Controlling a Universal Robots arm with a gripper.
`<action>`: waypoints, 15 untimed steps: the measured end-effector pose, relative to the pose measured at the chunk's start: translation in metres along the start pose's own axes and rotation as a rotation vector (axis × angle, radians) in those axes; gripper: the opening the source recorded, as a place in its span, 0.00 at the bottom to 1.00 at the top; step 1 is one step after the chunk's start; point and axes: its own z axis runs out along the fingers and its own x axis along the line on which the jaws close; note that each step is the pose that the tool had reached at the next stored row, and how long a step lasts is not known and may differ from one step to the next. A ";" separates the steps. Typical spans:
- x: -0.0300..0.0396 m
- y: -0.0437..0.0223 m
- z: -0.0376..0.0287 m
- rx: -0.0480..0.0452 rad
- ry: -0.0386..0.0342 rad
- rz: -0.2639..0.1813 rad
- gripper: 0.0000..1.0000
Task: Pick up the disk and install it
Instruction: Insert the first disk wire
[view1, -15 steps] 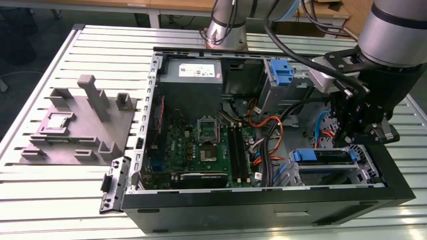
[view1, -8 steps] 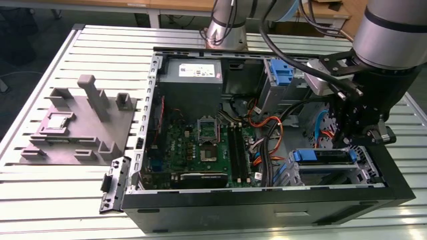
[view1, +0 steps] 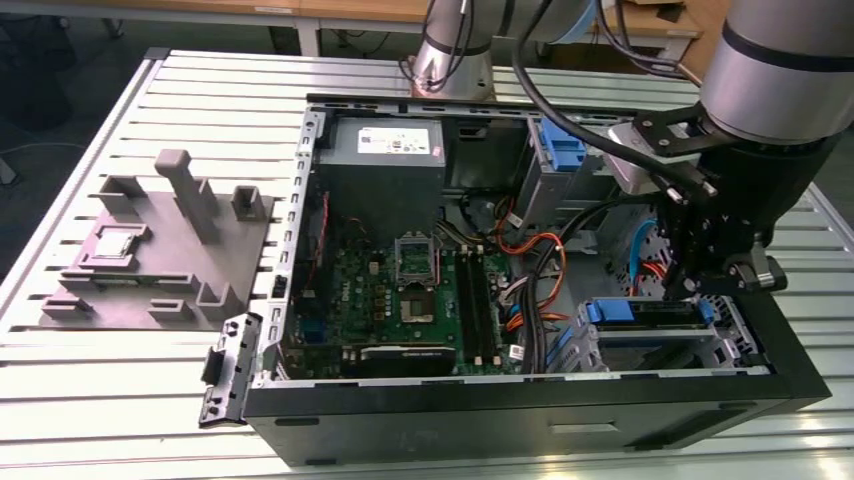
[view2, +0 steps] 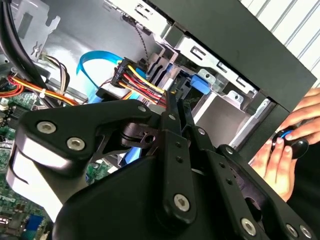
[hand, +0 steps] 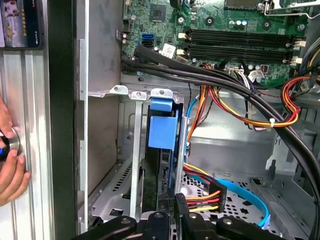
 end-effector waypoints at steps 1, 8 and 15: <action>0.0000 0.0001 0.0002 -0.0006 0.0022 0.011 0.16; 0.0000 0.0004 0.0013 -0.0002 0.0080 0.040 0.16; 0.0016 0.0019 0.0015 0.0031 0.0082 0.041 0.16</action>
